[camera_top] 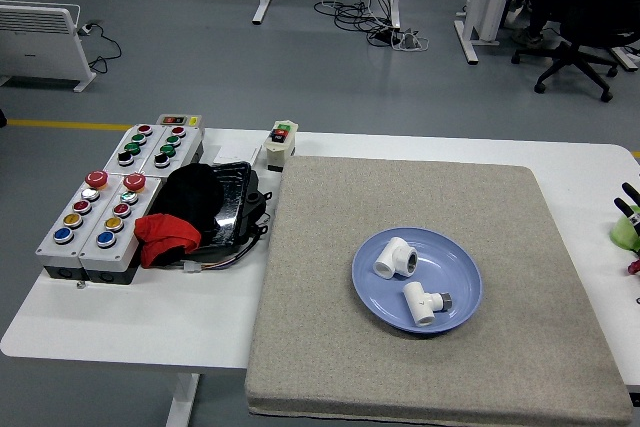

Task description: Pick pipe place plate twice

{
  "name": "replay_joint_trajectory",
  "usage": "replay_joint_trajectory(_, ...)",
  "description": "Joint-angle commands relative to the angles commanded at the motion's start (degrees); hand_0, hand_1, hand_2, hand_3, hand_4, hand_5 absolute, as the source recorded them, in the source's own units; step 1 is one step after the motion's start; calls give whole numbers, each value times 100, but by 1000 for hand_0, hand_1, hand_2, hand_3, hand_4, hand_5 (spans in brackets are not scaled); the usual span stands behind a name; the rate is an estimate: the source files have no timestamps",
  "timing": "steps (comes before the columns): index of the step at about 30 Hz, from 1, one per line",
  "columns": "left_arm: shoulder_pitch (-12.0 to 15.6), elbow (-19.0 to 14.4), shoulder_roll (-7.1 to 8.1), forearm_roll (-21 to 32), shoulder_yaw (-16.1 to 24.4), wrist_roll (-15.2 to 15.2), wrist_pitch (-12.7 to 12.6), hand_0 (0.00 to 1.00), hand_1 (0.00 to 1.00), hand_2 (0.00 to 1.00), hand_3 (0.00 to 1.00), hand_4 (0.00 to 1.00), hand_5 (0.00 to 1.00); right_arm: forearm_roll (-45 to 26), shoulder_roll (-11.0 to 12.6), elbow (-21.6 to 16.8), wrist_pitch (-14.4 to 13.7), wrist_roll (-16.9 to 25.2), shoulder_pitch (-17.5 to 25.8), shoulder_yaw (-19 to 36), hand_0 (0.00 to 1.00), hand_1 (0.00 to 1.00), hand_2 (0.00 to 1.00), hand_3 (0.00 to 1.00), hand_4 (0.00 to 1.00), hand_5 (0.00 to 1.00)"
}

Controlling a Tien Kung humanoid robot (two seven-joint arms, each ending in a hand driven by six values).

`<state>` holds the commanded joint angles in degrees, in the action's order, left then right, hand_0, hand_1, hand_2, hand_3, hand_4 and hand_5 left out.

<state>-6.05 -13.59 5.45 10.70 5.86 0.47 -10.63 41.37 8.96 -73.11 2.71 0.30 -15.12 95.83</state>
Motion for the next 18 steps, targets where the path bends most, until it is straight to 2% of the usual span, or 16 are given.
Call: replay_joint_trajectory(18, -17, -3, -6, 25, -22, -8, 1, 625, 580, 583, 593, 276, 998, -113, -46, 67, -58, -13, -2, -41, 918, 855, 941, 928, 596, 820)
